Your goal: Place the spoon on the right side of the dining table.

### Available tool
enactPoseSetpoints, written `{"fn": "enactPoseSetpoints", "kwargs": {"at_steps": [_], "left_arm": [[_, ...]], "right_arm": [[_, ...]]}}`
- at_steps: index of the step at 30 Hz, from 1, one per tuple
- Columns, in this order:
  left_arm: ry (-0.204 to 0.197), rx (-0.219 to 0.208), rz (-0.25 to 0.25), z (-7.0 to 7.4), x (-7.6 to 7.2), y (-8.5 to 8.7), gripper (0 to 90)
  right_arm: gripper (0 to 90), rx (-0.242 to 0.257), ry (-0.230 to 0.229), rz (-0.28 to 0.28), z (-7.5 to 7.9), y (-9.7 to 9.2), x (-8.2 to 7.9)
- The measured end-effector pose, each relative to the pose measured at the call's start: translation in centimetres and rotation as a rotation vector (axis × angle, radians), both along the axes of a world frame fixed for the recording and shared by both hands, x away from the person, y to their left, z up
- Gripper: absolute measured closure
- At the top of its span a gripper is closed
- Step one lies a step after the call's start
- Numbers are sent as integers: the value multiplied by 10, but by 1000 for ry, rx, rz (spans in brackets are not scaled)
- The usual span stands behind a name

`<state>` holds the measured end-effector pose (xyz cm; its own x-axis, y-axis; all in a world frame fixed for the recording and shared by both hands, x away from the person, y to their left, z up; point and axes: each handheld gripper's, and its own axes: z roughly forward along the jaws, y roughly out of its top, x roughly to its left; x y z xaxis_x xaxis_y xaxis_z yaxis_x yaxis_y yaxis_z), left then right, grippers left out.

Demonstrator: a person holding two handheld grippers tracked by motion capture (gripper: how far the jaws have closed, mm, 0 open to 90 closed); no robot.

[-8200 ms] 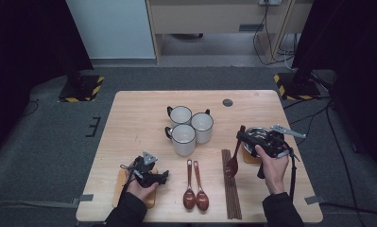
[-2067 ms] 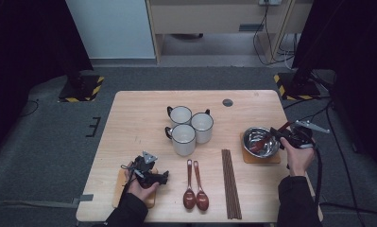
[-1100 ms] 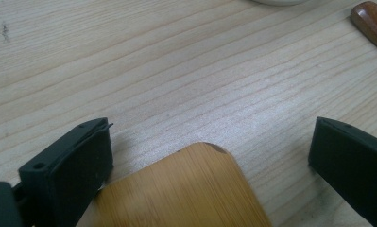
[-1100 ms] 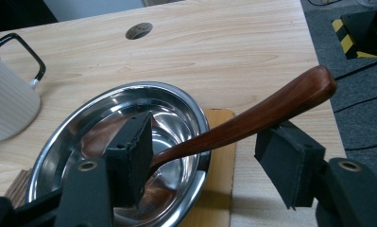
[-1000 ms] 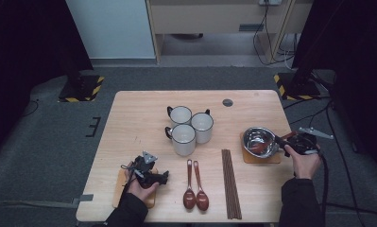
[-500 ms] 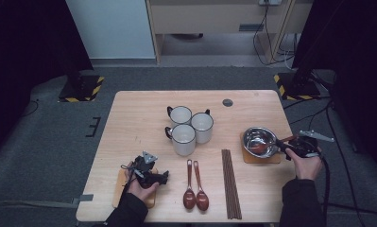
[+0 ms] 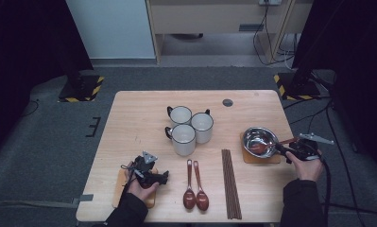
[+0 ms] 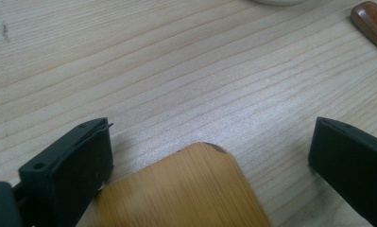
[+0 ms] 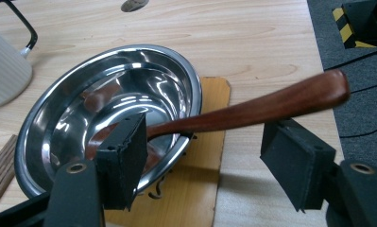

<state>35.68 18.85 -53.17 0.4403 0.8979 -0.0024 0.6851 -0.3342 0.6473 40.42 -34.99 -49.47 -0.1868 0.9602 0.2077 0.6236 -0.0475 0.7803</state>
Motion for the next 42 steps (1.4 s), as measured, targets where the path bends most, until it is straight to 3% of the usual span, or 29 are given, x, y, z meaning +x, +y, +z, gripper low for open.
{"fn": "enactPoseSetpoints", "kwargs": {"at_steps": [20,26,32,42], "left_arm": [[0,0,0,0,0,0,0],[0,0,0,0,0,0,0],[-1,-1,1,0,0,0,0],[0,0,0,0,0,0,0]], "right_arm": [[326,-17,-17,12,-2,2,-27],[333,-7,-39,21,5,4,-35],[333,0,-83,57,18,14,-33],[325,-15,-92,80,22,19,-21]]}}
